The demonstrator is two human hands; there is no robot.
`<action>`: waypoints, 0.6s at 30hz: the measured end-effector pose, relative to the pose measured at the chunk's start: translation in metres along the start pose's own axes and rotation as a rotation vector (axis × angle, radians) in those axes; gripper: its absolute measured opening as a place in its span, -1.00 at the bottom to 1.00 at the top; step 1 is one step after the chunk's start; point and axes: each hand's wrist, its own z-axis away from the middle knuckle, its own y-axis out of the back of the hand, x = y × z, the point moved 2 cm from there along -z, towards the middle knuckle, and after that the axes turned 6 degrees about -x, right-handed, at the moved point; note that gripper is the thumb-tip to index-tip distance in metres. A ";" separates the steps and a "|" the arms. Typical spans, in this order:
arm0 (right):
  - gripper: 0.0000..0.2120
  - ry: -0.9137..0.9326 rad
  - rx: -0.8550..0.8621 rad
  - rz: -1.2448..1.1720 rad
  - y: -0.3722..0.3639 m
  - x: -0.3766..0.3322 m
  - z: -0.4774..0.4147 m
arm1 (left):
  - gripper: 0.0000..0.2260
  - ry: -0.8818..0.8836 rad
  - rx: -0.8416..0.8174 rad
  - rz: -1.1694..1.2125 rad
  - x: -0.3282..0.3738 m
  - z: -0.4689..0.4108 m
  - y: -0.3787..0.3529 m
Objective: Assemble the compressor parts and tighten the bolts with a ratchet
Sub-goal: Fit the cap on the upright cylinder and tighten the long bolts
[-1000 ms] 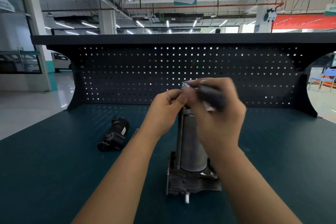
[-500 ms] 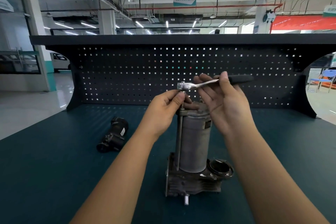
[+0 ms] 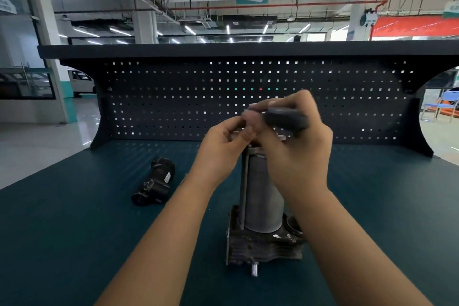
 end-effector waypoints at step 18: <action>-0.81 -0.109 0.153 -0.095 0.000 0.003 0.009 | -0.83 0.048 0.016 -0.022 -0.003 -0.001 -0.001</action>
